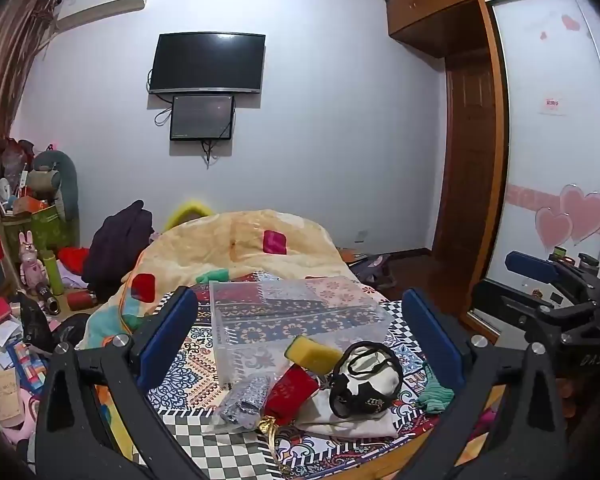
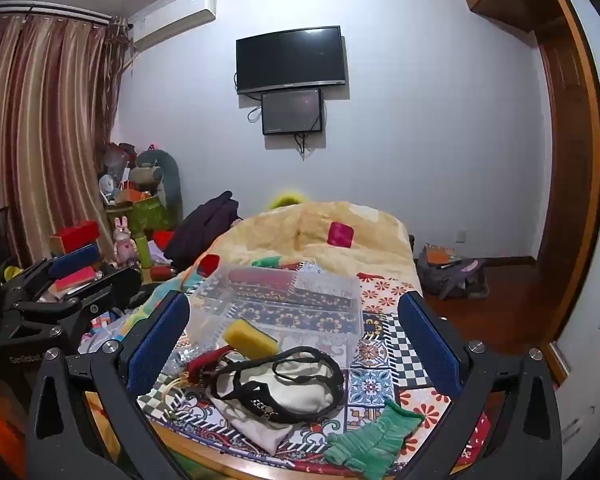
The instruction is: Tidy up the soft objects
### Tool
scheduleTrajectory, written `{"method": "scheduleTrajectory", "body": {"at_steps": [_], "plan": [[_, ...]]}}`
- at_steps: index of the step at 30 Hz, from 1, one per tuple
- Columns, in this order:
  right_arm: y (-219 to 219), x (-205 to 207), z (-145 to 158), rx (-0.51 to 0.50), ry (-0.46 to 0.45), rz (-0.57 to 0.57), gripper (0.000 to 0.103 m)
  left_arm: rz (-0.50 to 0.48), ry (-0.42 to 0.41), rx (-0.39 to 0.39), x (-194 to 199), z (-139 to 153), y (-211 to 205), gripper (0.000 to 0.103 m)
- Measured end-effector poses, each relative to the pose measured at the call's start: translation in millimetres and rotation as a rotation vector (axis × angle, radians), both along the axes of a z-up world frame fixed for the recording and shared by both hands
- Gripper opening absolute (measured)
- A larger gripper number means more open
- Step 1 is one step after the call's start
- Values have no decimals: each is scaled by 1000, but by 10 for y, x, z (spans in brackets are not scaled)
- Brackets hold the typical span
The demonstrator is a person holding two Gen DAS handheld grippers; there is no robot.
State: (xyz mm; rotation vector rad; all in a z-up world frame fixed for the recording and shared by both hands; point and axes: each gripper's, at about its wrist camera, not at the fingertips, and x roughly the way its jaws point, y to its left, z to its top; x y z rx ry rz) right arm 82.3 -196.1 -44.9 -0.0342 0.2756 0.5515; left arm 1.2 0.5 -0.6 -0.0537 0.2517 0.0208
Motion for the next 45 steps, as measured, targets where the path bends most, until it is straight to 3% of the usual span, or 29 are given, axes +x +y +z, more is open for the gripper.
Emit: {"method": "scheduleTrajectory", "body": {"at_steps": [7,8,45], "plan": [[1,-19,14,-6,-8,-1,103,34,5,12,25,-9,-51,103],[6,-36,51,-9,-11,-4,103,-26,-9,-2,-43,69,-49,103],[-74,-50,83,35,-17,-6,103,-15,-24,-8,-104,95,-38,103]]}}
